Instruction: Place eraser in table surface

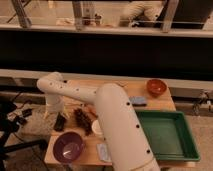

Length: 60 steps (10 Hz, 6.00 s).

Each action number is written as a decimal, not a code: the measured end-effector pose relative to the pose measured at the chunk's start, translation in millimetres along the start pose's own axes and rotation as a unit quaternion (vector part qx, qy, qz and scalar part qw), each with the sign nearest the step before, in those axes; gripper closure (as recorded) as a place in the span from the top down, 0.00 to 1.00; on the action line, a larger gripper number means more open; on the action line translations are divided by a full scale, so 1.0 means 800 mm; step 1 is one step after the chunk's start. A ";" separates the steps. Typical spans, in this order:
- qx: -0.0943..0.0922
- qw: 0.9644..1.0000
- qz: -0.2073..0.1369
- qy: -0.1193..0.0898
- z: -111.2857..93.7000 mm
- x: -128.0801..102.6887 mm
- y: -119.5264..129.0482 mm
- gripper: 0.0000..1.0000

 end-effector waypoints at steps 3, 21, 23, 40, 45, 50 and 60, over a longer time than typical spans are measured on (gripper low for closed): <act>0.010 0.999 0.032 -0.023 0.008 0.004 0.012 0.80; 0.029 0.997 0.056 -0.052 0.017 0.003 0.013 0.80; 0.031 0.997 0.058 -0.049 0.016 0.005 0.014 0.66; 0.083 0.993 0.081 0.035 -0.094 -0.003 0.026 0.23; 0.107 0.989 0.078 0.068 -0.143 -0.012 0.021 0.13; 0.110 0.991 0.060 0.038 -0.108 -0.015 0.000 0.13; 0.084 0.994 0.064 -0.016 -0.048 -0.021 0.003 0.18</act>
